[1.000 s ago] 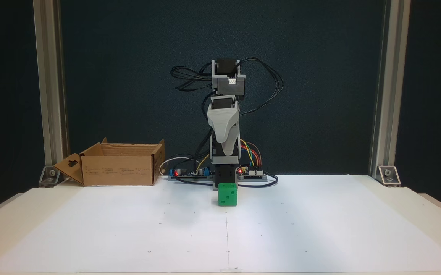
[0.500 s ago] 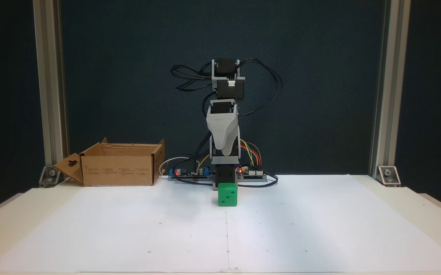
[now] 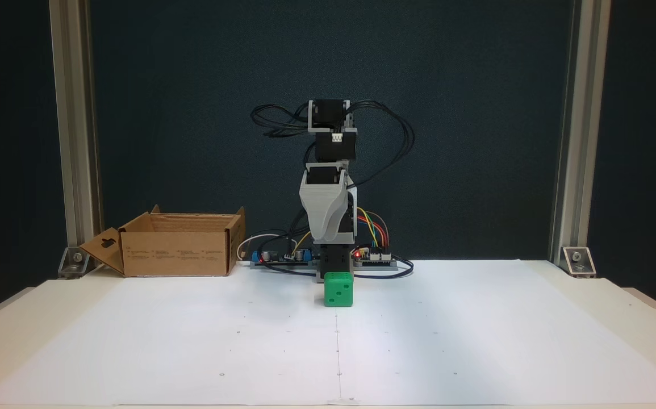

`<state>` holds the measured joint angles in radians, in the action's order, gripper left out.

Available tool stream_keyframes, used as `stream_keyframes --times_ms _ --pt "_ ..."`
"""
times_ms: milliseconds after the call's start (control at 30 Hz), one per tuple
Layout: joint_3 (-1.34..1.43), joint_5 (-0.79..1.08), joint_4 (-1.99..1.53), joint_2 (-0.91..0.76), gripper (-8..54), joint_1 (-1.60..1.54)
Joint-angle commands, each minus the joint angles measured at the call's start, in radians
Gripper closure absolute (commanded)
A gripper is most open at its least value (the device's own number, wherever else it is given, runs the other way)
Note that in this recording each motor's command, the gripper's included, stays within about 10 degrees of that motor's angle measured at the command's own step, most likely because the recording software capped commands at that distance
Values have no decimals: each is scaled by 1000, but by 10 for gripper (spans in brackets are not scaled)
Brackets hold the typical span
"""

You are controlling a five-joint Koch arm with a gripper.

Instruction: Grasp a green dice and put it in the bin.

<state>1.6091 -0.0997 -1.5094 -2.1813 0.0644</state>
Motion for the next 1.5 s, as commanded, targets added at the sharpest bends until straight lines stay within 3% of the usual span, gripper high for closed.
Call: stream_keyframes --times_ms 0,1467 --pt "-5 44 2 2 23 -37" --pt "219 67 218 63 23 -117"
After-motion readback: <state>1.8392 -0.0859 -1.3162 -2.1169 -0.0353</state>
